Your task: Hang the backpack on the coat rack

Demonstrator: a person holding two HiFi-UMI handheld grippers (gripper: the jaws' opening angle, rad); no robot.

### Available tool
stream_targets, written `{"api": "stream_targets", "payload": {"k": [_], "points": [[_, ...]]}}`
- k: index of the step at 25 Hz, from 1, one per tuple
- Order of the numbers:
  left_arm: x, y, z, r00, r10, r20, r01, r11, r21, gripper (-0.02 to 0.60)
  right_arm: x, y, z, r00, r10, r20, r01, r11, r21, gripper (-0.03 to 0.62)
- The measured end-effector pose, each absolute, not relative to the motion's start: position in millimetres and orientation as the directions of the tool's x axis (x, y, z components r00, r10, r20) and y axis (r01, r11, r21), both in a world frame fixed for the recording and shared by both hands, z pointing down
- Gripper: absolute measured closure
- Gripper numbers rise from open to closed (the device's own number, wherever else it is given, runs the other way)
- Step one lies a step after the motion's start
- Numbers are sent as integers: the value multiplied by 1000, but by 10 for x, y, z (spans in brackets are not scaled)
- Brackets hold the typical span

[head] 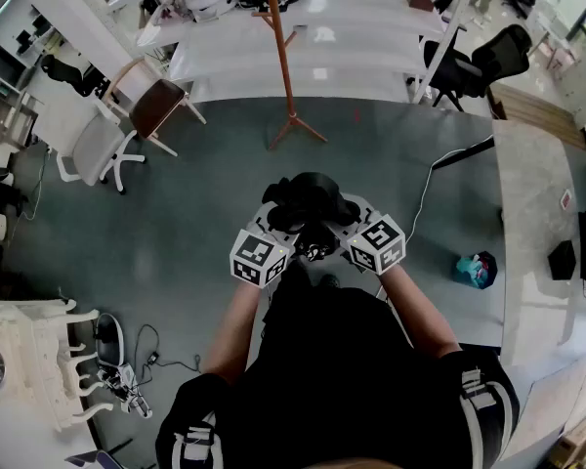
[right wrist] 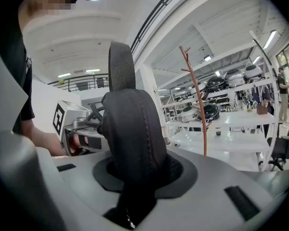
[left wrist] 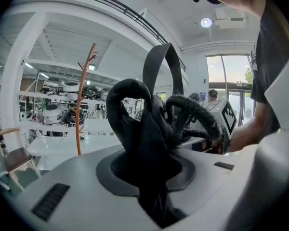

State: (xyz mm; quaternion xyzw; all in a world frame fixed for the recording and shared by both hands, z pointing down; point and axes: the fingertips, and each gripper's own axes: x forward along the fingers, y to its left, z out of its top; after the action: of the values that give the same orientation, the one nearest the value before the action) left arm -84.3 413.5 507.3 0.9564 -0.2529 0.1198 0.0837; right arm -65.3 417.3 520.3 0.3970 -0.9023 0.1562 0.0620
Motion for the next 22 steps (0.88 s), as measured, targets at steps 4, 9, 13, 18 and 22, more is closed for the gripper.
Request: {"api": "stream_targets", "payload": {"k": [4, 9, 13, 18, 22], "points": [[-871, 4154, 5095, 847, -454, 275, -496, -862, 104, 486, -683, 4194, 5226, -670, -701, 245, -743, 627, -236, 462], [-867, 4110, 5117, 855, -436, 280, -480, -871, 108, 486, -680, 4155, 5246, -654, -713, 251, -756, 611, -234, 462], [-873, 4073, 5137, 860, -426, 281, -470, -875, 114, 486, -687, 4121, 5265, -646, -718, 258, -763, 603, -234, 462], [-904, 3981, 5156, 864, -419, 280, -463, -879, 115, 488, -721, 4030, 5290, -641, -721, 261, -767, 596, -237, 462], [-966, 3851, 5171, 864, -414, 287, -460, -880, 116, 486, -783, 3898, 5307, -639, -723, 262, -769, 593, -239, 462]]}}
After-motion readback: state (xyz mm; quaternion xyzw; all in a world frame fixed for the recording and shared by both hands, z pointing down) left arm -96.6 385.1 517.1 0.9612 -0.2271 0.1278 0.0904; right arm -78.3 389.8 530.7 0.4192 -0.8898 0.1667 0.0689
